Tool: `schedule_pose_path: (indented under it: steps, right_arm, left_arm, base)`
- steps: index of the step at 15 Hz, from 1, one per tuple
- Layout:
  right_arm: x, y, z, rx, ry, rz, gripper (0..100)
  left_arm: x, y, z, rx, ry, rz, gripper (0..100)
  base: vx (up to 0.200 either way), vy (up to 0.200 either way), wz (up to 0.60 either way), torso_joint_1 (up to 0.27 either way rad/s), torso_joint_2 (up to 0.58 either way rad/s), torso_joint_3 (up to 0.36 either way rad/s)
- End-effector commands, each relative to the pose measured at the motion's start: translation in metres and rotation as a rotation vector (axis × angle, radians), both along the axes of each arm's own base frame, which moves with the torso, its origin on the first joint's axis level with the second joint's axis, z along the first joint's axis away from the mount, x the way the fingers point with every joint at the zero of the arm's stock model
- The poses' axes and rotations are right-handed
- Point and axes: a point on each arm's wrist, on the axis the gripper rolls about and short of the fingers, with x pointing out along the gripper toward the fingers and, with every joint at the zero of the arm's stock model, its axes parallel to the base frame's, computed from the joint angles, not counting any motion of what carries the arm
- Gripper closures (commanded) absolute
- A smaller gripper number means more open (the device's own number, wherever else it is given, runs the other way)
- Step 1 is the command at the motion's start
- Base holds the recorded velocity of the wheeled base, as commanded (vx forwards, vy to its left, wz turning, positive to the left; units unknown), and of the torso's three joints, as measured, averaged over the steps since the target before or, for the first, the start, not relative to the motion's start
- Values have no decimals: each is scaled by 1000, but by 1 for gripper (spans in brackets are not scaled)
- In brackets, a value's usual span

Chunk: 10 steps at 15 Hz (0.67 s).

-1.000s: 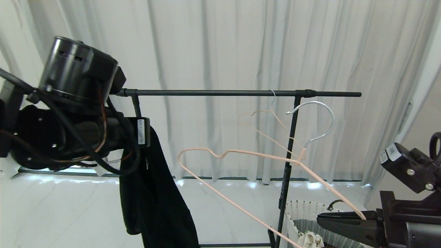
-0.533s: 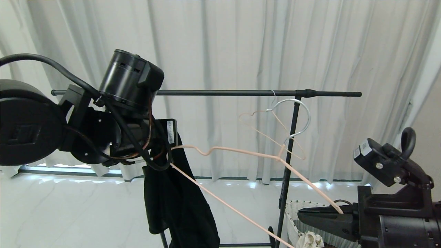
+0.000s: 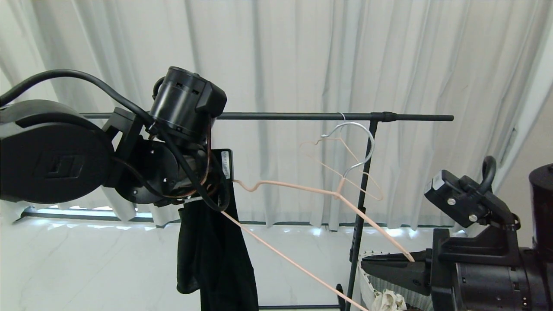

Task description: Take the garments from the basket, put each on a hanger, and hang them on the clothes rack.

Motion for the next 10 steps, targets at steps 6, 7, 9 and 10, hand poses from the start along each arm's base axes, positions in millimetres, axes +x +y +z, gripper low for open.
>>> schedule_pose_path:
  steps: [6, 7, 9, 10]
  right_arm:
    - [11, 3, 3, -14, -24, -95, 100]
    - [13, 1, 4, -9, -27, -108, 100]
    - [13, 0, 5, -6, -30, -109, 100]
    - [13, 1, 6, -6, -30, -109, 100]
  left_arm:
    - [-7, -2, 4, 14, -25, 12, 100]
    - [-9, -1, 5, 12, -29, 12, 100]
    - [-9, -1, 5, 12, -29, 10, 100]
    - [-13, -3, 7, 7, -35, -2, 100]
  base:
    - [0, 0, 0, 0, 0, 0]
    - [0, 0, 0, 0, 0, 0]
    - [0, 0, 0, 0, 0, 0]
    - [0, 0, 0, 0, 0, 0]
